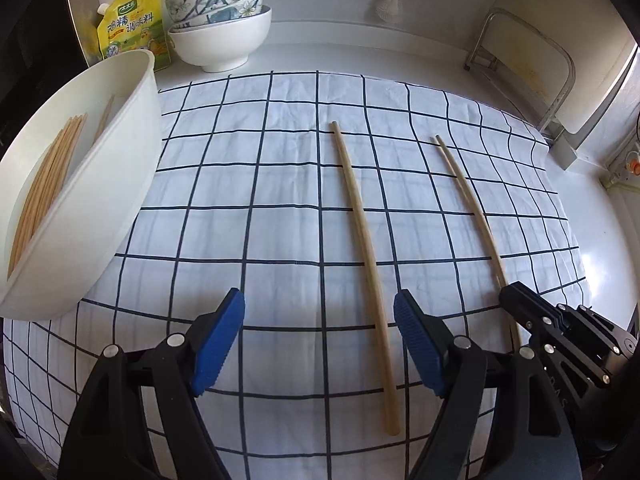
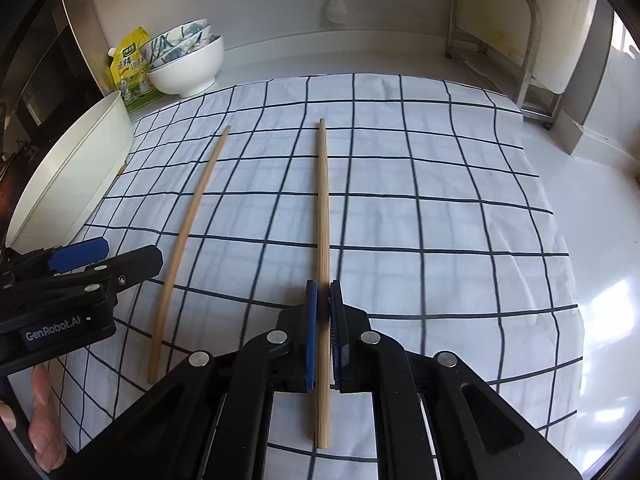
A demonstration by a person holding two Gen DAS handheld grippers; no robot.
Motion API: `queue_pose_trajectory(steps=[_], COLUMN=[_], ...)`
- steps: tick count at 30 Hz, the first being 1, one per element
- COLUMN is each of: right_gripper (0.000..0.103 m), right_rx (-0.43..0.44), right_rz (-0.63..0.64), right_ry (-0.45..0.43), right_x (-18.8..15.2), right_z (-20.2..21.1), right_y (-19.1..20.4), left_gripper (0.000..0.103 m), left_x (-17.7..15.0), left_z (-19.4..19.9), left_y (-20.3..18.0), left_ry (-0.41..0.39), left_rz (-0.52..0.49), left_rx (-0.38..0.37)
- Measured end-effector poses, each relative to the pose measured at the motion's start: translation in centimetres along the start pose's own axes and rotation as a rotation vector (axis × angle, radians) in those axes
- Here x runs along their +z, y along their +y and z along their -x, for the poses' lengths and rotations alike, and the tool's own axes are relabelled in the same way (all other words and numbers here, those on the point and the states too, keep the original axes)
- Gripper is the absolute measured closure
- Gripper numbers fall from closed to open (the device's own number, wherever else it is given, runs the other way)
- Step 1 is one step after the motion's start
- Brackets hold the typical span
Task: Organize utensils
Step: 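Lower the right tool onto a loose chopstick and close while the left tool grasps another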
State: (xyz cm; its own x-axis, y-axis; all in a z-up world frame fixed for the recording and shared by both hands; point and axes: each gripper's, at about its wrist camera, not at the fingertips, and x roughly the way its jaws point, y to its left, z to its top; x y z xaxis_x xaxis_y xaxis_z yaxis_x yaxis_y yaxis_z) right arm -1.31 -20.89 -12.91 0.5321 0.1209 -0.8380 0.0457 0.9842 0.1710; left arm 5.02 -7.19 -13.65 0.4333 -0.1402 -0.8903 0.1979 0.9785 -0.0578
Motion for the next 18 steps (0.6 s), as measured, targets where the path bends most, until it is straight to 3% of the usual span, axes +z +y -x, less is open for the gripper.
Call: queue_pose_trajectory(steps=[12,18], right_gripper=[0.093,0.090], right_rx=[-0.022,-0.032], right_rz=[0.028,0.060], right_ry=[-0.006,-0.013], right_x=[0.5,0.9], right_z=[-0.3,-0.7], right_y=[-0.6,-0.2], left_gripper=[0.027,0.034], left_x=[0.6,0.5], left_z=[-1.7,-1.8], left_y=[-1.2,-1.6], left_ry=[-0.003,-0.011], left_rz=[-0.022,-0.028], left_rx=[0.059,0.059])
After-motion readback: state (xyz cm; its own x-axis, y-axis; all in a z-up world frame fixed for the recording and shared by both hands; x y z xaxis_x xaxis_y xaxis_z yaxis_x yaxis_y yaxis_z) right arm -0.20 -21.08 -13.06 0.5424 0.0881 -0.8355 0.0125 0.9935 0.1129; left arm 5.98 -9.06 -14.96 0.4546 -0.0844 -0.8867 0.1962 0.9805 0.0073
